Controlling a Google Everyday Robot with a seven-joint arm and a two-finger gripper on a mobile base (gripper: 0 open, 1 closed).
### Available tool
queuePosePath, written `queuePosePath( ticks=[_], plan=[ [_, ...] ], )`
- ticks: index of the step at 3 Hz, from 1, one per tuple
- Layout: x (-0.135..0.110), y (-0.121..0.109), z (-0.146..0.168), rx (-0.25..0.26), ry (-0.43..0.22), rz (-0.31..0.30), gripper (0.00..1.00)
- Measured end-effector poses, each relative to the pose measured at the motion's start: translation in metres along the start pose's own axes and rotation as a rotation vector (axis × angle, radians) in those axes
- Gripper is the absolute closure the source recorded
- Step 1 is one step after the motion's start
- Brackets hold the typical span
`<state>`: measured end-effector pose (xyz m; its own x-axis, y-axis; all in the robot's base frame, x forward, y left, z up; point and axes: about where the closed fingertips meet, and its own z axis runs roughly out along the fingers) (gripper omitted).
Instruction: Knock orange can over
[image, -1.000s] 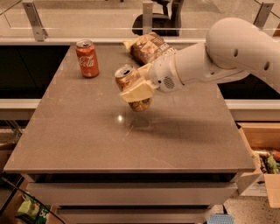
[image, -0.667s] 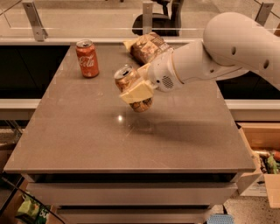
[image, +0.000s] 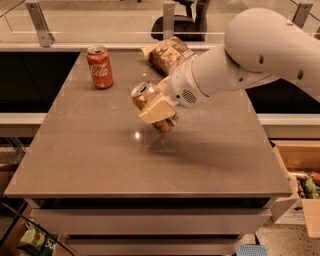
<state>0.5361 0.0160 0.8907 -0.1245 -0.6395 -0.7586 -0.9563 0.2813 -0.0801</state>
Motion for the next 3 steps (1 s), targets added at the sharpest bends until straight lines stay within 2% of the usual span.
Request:
queuePosePath(
  ticks=[1,3],
  plan=[
    [0.007,-0.008,-0.001,0.014,0.055,-0.004,1.00],
    [0.019,-0.038,-0.005,0.016,0.148,-0.019,1.00]
  ],
)
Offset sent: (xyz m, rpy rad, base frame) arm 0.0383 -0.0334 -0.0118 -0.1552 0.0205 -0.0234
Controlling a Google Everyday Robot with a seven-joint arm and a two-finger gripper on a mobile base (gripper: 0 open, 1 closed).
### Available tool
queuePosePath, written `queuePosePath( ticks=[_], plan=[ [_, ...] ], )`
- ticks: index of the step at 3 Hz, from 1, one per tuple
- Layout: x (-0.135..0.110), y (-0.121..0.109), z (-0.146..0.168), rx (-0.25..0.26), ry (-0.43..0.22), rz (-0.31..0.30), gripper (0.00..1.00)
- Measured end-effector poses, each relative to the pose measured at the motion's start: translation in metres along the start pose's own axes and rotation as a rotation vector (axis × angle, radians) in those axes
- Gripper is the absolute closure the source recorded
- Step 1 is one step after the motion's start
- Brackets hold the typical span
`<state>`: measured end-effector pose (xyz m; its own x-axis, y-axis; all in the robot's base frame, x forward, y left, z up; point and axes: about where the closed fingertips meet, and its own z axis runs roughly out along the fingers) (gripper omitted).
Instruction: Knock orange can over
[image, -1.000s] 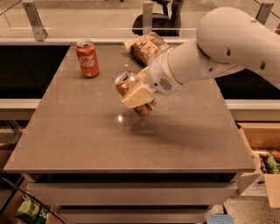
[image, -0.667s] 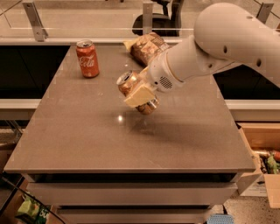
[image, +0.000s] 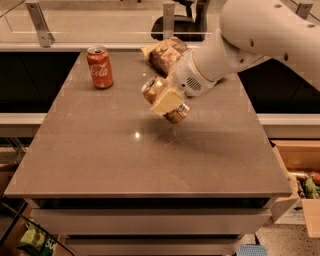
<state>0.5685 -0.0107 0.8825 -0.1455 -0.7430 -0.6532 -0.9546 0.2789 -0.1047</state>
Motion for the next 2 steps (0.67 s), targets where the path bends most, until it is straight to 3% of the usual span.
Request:
queuePosePath(
  ticks=[2],
  plan=[
    [0.0092,-0.0073,-0.0002,0.002,0.139,-0.027,1.00]
  ],
)
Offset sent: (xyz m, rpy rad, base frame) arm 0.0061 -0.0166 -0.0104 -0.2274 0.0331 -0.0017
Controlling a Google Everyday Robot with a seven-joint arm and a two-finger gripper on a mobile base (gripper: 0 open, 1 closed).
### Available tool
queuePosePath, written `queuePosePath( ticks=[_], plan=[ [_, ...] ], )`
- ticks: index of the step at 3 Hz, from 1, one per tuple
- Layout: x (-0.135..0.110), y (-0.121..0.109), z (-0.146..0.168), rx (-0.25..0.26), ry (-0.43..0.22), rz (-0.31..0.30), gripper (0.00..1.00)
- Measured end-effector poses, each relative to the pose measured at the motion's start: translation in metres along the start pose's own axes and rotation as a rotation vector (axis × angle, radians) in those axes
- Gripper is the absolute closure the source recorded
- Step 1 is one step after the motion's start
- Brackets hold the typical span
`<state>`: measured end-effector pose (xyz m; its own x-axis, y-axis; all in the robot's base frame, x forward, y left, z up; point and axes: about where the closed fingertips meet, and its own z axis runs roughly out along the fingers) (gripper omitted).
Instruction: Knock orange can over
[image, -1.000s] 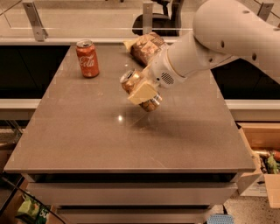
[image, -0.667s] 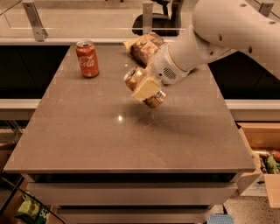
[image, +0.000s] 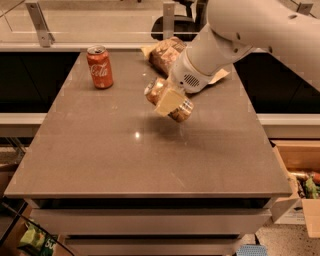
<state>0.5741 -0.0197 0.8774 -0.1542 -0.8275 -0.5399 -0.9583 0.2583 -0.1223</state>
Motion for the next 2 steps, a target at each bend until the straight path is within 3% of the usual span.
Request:
queuePosePath(
  ticks=[2],
  plan=[
    [0.0108,0.0129,0.0140,-0.009,0.090,-0.013,1.00]
  ],
)
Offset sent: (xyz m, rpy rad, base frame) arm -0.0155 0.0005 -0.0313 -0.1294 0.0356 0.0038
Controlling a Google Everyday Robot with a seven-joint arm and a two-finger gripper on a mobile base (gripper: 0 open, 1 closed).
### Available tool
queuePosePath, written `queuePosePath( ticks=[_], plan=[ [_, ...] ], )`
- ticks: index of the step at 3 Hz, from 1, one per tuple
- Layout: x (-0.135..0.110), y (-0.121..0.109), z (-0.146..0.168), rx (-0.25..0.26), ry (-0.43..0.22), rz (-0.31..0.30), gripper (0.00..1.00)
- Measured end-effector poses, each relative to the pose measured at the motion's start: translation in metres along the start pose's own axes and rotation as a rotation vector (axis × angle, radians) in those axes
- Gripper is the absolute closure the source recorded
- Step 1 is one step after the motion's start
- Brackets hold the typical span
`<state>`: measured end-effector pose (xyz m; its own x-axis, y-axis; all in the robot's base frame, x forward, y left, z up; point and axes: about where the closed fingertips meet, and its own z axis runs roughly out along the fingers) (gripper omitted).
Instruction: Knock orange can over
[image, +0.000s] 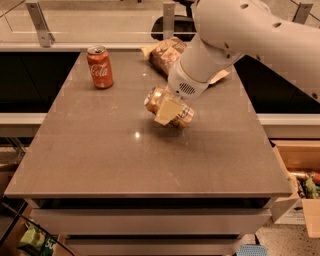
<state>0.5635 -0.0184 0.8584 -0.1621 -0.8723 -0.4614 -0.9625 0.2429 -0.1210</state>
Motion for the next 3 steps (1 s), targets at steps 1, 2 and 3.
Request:
queuePosePath(
  ticks=[1,2,3],
  plan=[
    [0.0013,0.0038,0.0144,-0.002,0.035,-0.020,1.00],
    [0.0015,0.0054,0.0220,-0.007,0.038,-0.027,1.00],
    [0.0014,0.0054,0.0220,-0.007,0.038,-0.027,1.00]
  ],
)
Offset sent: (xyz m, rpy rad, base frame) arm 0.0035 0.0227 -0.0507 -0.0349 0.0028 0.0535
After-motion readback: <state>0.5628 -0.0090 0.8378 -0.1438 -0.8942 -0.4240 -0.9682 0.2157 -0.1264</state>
